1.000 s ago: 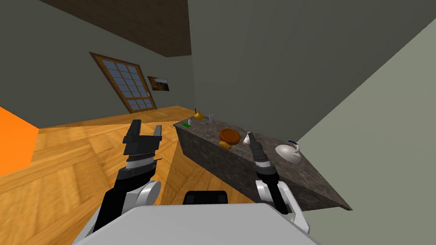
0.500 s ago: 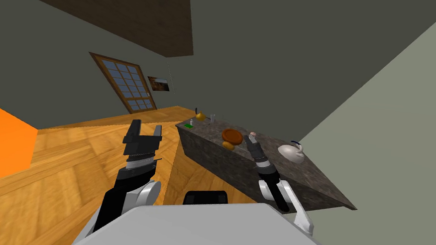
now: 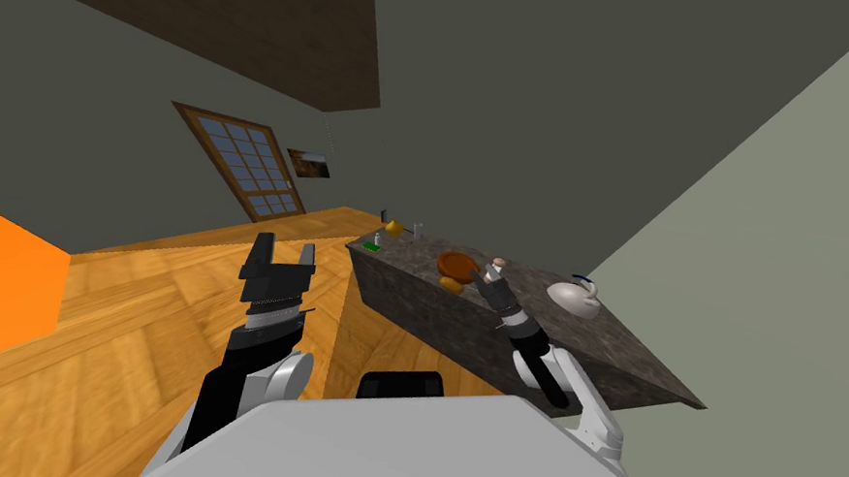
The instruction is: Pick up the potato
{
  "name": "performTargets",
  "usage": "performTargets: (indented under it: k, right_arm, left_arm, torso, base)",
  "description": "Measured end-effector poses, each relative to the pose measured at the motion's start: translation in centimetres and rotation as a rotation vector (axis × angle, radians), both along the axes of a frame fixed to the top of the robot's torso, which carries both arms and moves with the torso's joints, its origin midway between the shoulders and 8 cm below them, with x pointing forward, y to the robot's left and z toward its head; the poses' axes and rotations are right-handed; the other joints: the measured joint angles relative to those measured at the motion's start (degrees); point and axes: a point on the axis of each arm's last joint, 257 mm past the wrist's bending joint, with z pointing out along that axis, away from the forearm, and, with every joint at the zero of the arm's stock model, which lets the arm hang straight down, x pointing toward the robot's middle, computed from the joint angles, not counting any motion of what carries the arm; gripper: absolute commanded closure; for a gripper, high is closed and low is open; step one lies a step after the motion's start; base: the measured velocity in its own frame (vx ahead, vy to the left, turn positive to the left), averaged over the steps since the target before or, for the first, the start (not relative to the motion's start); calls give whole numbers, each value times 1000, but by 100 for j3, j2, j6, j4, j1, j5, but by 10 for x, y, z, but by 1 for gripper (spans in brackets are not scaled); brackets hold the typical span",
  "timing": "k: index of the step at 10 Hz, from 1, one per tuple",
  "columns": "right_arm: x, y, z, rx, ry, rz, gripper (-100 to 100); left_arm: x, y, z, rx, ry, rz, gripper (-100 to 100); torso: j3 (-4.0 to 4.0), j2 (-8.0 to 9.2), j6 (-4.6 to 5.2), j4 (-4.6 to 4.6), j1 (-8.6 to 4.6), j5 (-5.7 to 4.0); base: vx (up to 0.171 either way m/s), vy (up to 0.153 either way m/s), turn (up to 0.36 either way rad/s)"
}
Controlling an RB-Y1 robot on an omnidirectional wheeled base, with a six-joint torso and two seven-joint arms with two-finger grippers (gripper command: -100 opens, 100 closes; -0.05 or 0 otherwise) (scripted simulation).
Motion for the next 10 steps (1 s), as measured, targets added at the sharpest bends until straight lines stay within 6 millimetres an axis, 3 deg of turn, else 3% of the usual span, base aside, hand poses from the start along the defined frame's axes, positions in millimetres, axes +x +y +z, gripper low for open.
performTargets:
  k: [4,10]
  right_arm:
    - [7,-6,-21,-157,17,-29,-100]
    - [14,-31,-62,-449,57,-76,-100]
  left_arm:
    - [0,0,0,0,0,0,0]
    - [0,0,0,0,0,0,0]
  torso:
    - [0,-1,0,0,-14,-3]
    - [-3,-4,0,-1,-5,0]
  base:
    - [19,64,-12]
    - [27,86,-14]
